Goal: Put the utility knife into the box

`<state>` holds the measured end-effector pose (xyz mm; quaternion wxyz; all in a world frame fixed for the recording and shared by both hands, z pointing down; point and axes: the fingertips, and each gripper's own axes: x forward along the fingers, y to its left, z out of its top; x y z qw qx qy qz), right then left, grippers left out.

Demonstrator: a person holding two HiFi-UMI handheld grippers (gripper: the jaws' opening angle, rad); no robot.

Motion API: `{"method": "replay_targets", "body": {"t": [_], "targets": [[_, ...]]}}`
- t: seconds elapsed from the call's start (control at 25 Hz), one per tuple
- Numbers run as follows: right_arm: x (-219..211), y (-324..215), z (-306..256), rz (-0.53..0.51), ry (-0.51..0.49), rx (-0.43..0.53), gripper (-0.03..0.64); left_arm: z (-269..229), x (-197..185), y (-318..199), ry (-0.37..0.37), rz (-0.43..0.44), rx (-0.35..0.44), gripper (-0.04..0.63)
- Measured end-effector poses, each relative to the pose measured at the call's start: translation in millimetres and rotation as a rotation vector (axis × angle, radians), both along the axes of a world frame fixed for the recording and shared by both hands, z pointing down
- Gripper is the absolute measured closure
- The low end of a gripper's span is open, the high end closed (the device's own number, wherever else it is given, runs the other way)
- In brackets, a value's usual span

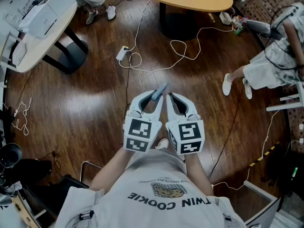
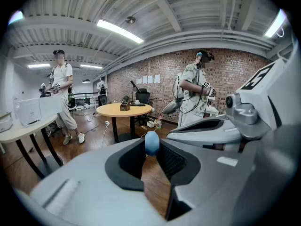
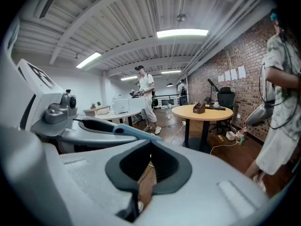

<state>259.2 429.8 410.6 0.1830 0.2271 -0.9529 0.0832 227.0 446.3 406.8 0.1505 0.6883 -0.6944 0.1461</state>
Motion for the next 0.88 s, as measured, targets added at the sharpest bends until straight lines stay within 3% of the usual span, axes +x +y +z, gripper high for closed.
{"method": "replay_targets", "body": {"t": [0.88], "targets": [[-207,-107,-9,0.116,0.049,0.041,0.615,-6,-211,-113,0.054,0.114,0.034,0.521]]}}
